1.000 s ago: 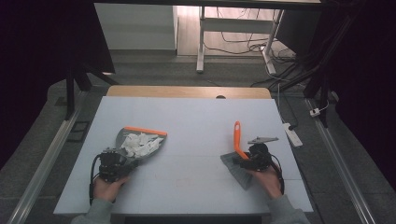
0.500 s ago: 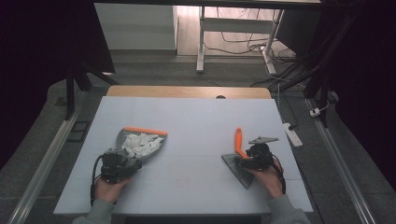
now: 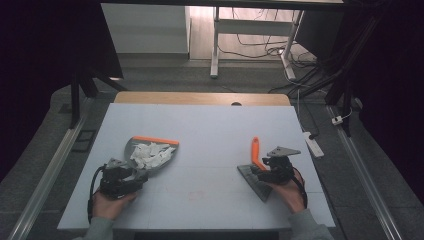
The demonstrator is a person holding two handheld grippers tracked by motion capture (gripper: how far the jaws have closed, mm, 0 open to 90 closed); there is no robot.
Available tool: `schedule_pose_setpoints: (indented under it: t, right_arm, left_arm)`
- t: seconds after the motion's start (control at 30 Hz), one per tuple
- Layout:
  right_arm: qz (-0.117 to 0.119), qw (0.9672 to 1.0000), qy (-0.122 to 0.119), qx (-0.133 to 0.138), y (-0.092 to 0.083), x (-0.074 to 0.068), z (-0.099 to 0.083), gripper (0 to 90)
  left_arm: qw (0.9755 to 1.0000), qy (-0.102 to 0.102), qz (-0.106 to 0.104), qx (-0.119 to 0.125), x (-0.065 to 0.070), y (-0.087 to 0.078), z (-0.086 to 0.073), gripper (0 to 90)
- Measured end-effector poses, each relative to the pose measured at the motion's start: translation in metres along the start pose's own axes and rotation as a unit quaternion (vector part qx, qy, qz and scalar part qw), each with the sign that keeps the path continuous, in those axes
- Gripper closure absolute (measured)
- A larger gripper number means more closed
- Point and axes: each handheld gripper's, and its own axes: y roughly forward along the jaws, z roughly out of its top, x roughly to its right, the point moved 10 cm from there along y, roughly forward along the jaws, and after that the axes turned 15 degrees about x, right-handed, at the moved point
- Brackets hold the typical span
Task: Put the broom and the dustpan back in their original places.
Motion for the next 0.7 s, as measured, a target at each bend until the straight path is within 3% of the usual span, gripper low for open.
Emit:
schedule_pose_setpoints:
  t: [0.17,0.4,0.7]
  right_arm:
    - [0.021,0.9996,-0.018,0.008,-0.003,-0.006,0.003,39.1]
    - [0.042,0.9977,-0.05,0.021,-0.009,-0.018,0.01,39.8]
    - [0.054,0.9965,-0.054,0.032,-0.021,-0.023,0.005,40.4]
  left_arm:
    - [0.9988,0.035,-0.034,0.006,0.008,-0.004,0.008,36.6]
    - [0.9916,0.063,-0.113,0.005,0.028,0.001,0.015,36.9]
    - [0.9861,0.073,-0.149,0.002,0.034,0.003,0.007,36.5]
